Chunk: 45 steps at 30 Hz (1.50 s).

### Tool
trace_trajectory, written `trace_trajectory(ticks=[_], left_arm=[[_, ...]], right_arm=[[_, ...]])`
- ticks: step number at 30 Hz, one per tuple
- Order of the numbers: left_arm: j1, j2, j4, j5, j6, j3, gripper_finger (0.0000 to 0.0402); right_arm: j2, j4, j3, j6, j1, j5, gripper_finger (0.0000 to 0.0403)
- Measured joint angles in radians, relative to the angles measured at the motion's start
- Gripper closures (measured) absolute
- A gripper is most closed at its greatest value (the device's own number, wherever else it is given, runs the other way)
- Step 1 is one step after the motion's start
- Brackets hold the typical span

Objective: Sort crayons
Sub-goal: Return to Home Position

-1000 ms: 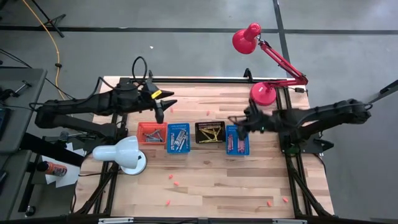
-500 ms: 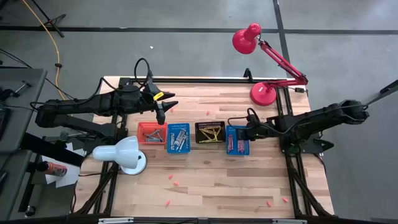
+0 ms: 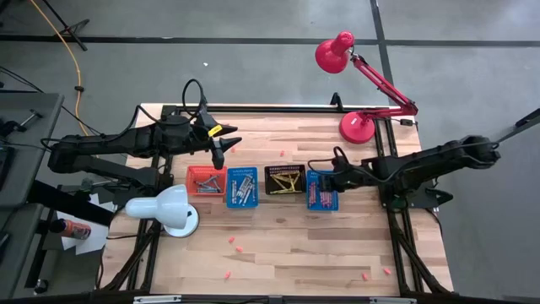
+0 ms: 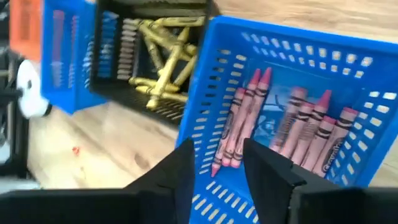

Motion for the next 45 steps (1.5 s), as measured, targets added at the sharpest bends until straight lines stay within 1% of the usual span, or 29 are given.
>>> trace_trajectory(ticks=[3,6,9,13,18,20,24,26,31,33,38,41,45], left_arm=[[0.000,0.000,0.000,0.007,0.000,0.000,0.0239],[0.000,0.000,0.001,0.017,0.000,0.000,0.0239],[0.000,-0.005,0.010,0.047,0.000,-0.001,0.0241],[0.000,-0.005,0.065,0.136,0.012,-0.001,0.0248],[0.000,-0.005,0.236,0.276,0.066,-0.001,0.0267],[0.000,-0.005,0.280,0.297,0.074,-0.001,0.0275],[0.000,-0.005,0.297,0.299,0.078,-0.006,0.0289],[0.000,-0.006,0.346,0.299,0.070,-0.041,0.0298],[0.000,-0.027,0.578,0.300,-0.004,-0.187,0.0326],[0.002,-0.048,0.637,0.300,-0.032,-0.239,0.0341],[0.002,-0.124,0.665,0.265,-0.053,-0.347,0.0393],[0.003,-0.185,0.667,0.216,-0.065,-0.412,0.0395],[0.003,-0.256,0.718,0.178,-0.071,-0.491,0.0400]], right_arm=[[-0.032,0.025,0.000,-0.074,0.000,-0.021,0.0267],[-0.117,0.094,0.003,-0.172,0.000,-0.028,0.0262],[-0.213,0.128,0.039,-0.288,0.000,0.012,0.0262],[-0.290,0.228,0.098,-0.435,0.000,0.065,0.0261],[-0.277,0.441,0.173,-0.701,0.000,0.052,0.0261],[-0.250,0.470,0.206,-0.802,0.000,0.053,0.0261],[-0.185,0.471,0.279,-0.976,0.000,0.052,0.0261],[-0.151,0.471,0.307,-1.034,0.000,0.048,0.0261],[-0.086,0.459,0.356,-1.105,0.000,0.027,0.0261],[-0.074,0.456,0.365,-1.120,0.000,0.010,0.0261],[-0.084,0.416,0.367,-1.121,-0.008,0.002,0.0261],[-0.086,0.415,0.368,-1.101,-0.024,0.001,0.0268],[-0.086,0.418,0.368,-1.099,-0.049,-0.025,0.0298]])
